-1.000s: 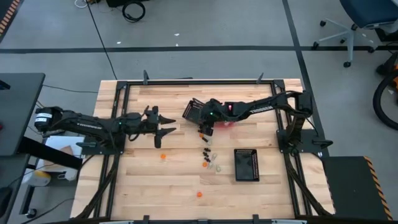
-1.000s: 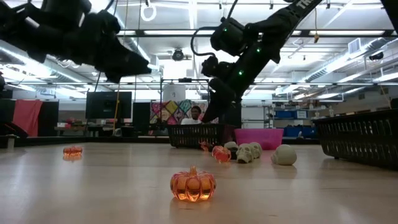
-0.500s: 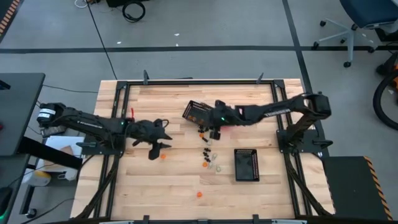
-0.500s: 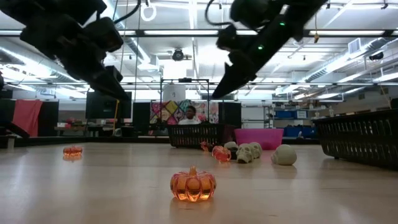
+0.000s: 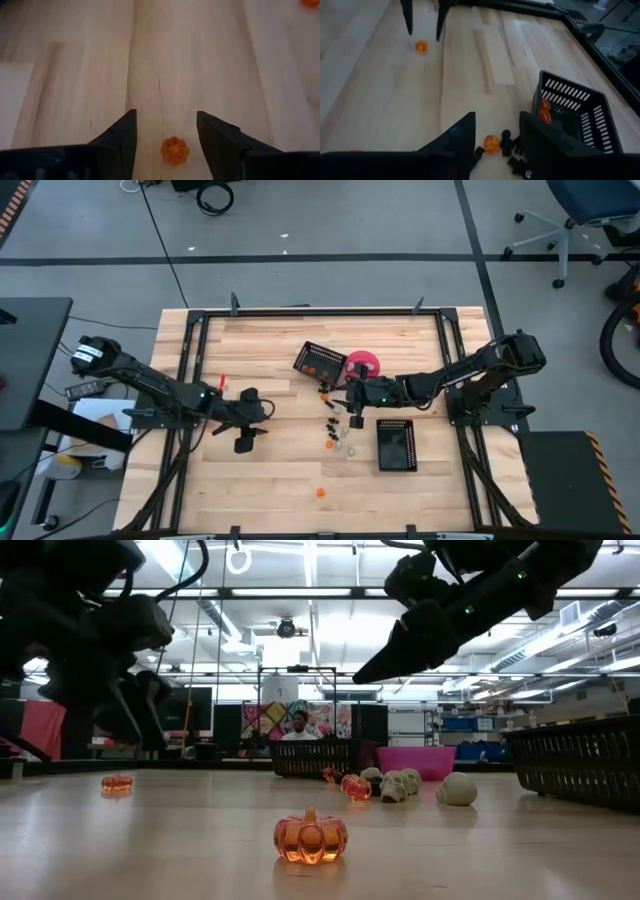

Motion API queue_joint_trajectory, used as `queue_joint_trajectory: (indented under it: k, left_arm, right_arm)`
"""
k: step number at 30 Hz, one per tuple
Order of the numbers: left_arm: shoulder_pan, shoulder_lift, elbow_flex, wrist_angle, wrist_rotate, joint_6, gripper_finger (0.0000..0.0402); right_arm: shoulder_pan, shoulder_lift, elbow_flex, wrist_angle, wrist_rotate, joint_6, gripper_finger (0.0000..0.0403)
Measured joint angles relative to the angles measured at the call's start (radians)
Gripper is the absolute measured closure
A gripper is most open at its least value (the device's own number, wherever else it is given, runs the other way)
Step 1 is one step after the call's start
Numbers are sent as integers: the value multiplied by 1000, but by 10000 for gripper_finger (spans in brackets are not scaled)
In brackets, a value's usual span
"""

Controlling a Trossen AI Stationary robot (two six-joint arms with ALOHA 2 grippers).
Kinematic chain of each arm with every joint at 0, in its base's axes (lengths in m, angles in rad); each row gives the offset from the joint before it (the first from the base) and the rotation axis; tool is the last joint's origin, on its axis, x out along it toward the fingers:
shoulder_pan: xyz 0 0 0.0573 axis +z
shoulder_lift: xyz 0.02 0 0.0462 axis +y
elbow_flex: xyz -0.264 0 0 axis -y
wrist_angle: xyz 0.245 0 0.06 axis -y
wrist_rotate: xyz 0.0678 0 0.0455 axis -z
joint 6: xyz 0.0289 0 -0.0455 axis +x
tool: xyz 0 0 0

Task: Sort Halloween decoration
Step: Put the the orange pumpkin toy the top black bin

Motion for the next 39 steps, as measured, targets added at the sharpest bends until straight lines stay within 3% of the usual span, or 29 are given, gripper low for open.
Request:
queue_joint_trajectory:
  k: [7, 21, 32, 39]
  left_arm:
    - [-38, 63, 1, -71, -18, 33, 174]
    - [-61, 128, 4, -97, -41, 67, 171]
    - [-95, 130, 2, -61, -45, 201, 225]
    - [-101, 131, -1, -32, -38, 206, 248]
  right_arm:
    - [-25, 2, 0, -2, 0, 13, 247]
    - [-49, 2, 0, -38, -4, 33, 247]
    - [-50, 2, 0, -41, -5, 33, 247]
    - [-50, 2, 0, -41, -5, 47, 247]
